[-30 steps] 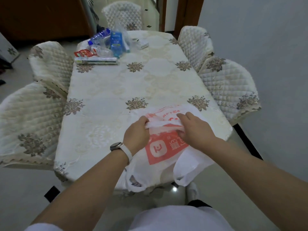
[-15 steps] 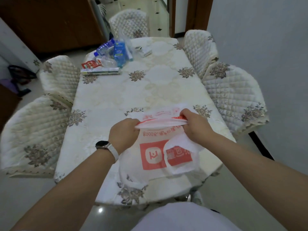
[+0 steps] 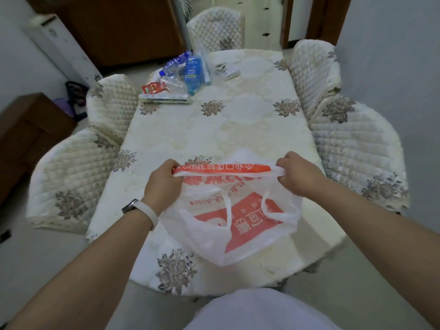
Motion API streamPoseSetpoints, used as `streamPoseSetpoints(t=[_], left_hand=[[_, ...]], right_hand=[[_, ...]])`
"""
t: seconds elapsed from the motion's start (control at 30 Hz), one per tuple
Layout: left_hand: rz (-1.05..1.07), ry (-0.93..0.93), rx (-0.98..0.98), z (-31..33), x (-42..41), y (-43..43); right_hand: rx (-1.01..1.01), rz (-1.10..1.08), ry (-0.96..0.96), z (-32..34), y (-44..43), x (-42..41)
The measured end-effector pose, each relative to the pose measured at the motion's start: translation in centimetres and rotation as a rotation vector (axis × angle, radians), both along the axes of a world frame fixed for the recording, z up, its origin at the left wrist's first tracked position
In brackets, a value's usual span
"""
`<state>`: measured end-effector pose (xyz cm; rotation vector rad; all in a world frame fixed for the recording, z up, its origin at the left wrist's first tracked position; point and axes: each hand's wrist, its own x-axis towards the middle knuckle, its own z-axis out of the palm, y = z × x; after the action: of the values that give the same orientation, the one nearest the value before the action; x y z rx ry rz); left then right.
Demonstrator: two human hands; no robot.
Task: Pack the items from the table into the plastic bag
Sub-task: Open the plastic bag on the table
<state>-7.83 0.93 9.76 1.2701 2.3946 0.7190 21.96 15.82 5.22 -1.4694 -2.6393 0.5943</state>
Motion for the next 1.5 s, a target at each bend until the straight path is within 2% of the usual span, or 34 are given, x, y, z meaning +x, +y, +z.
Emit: streamPoseSetpoints(t=[0.1,0.23,0.37,0.47,0.6,0.77,0.93,1.1,1.3,1.5], left_hand=[[-0.095,0.028,-0.118,-0.6,0.5,-0.8],[-0.322,0.378,-0.247,-2.0,3.3,-0.7],[-0.535,0.51,-0.276,-4.0,7.9,2.1],[-0.501,0.494,-0.261,-4.9,9.2,5.3],[-0.365,0.305,-0.172,-3.3,8.2,7.7],[-0.371,0.312,-0.13,-0.7,4.2,9.0],[-0.391,0.409,-0.221,-0.2,1.1,9.5],[-0.367,0.312,-0.179,-1.1,1.6,9.1],[-0.428,0.165,-0.112,-1.9,2.7,7.7],[-0.412,0.454,0.223,-1.3,3.0,7.2]], right_hand=[[-0.065,-0.025,0.109,-0.4,0.9,-0.3],[-0.165,0.084,0.151,-0.9,0.7,-0.9],[-0.229,0.114,0.179,-0.9,0.4,-1.5],[-0.238,0.07,0.211,-0.5,0.1,-2.0],[-0.091,-0.046,0.142,-0.9,0.3,-1.1],[-0.1,-0.184,0.129,-1.8,0.7,1.3],[-0.205,-0.355,0.251,-1.9,1.0,3.1],[-0.362,-0.537,0.503,-1.4,0.1,2.2],[-0.463,-0.464,0.465,-2.6,-1.6,2.2],[-0.437,-0.314,0.255,-4.6,-3.6,1.9]])
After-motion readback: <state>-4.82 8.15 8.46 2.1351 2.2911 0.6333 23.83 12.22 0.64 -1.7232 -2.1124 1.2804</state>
